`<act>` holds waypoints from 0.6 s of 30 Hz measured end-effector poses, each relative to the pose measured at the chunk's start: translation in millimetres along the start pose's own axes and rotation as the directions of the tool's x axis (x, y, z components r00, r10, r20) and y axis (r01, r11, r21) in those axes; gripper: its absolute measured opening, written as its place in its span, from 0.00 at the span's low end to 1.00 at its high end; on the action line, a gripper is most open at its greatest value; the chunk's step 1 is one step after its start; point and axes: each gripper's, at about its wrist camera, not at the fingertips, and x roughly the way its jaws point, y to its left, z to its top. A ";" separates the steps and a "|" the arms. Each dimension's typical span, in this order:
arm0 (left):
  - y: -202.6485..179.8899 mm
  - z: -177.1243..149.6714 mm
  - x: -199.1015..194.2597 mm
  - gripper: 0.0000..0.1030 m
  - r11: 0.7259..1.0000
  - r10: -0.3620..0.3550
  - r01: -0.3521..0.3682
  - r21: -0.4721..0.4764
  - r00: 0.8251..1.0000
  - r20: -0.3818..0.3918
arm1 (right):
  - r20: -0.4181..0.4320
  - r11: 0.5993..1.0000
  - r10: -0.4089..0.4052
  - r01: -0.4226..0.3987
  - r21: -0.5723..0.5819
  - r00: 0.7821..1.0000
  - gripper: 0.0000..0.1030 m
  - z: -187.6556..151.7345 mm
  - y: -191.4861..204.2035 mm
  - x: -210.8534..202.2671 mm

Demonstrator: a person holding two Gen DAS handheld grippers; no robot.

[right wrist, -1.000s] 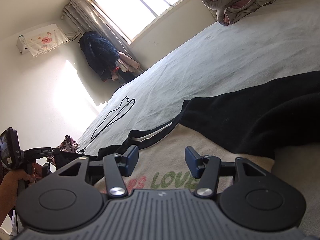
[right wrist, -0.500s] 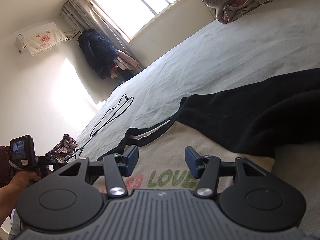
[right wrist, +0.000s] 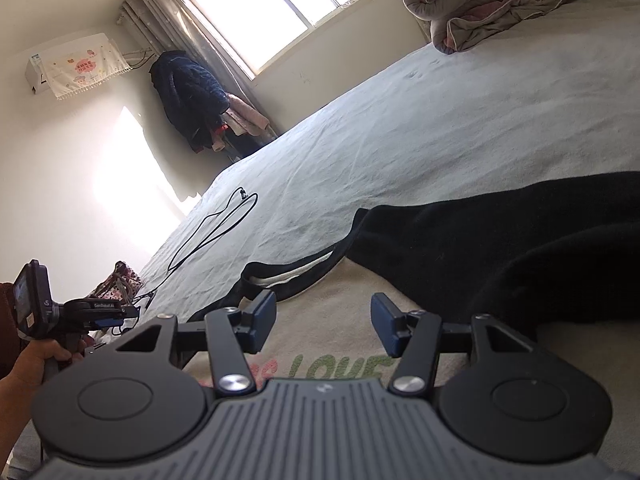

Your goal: Fold clothes

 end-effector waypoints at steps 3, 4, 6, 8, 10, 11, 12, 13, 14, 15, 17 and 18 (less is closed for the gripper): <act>-21.7 -2.6 4.0 0.48 0.991 -0.127 0.127 0.032 0.992 -0.017 | 0.021 0.995 -0.045 0.047 -0.089 0.999 0.55 17.2 1.2 -1.1; -29.8 -4.7 7.6 0.48 0.984 -0.171 0.172 0.046 0.985 -0.027 | 0.031 0.989 -0.061 0.065 -0.130 0.998 0.55 22.9 1.6 -1.0; -44.2 -9.2 15.6 0.48 0.969 -0.235 0.238 0.073 0.971 -0.047 | 0.042 0.965 -0.104 0.111 -0.237 0.994 0.56 36.6 -1.9 4.3; -56.3 -13.7 24.4 0.48 0.957 -0.267 0.273 0.100 0.961 -0.066 | 0.045 0.933 -0.146 0.152 -0.325 0.988 0.56 47.9 -6.9 11.6; -62.0 -17.1 32.3 0.48 0.951 -0.283 0.290 0.110 0.956 -0.076 | 0.032 0.909 -0.192 0.190 -0.372 0.981 0.56 54.1 -17.0 21.5; -64.6 -18.7 36.1 0.48 0.948 -0.290 0.298 0.114 0.953 -0.081 | 0.026 0.895 -0.214 0.207 -0.395 0.976 0.56 57.1 -22.0 26.4; -65.8 -19.1 39.6 0.48 0.945 -0.299 0.307 0.113 0.951 -0.083 | 0.013 0.890 -0.226 0.212 -0.404 0.974 0.56 57.4 -26.7 30.8; -66.9 -19.8 42.7 0.48 0.942 -0.307 0.316 0.111 0.948 -0.087 | -0.009 0.884 -0.242 0.217 -0.414 0.970 0.56 57.2 -33.2 37.1; -68.1 -20.6 45.5 0.48 0.940 -0.314 0.323 0.111 0.945 -0.091 | -0.030 0.879 -0.253 0.217 -0.423 0.967 0.56 55.0 -38.0 42.3; -69.8 -21.6 46.7 0.48 0.939 -0.314 0.324 0.117 0.945 -0.093 | -0.048 0.873 -0.265 0.218 -0.436 0.963 0.56 51.6 -41.8 46.1; -73.1 -23.5 48.2 0.48 0.936 -0.314 0.324 0.135 0.945 -0.091 | -0.072 0.855 -0.293 0.228 -0.466 0.953 0.54 43.9 -45.3 53.8; -74.4 -24.3 48.3 0.48 0.935 -0.315 0.325 0.143 0.945 -0.089 | -0.064 0.846 -0.297 0.232 -0.479 0.953 0.54 41.2 -44.8 54.6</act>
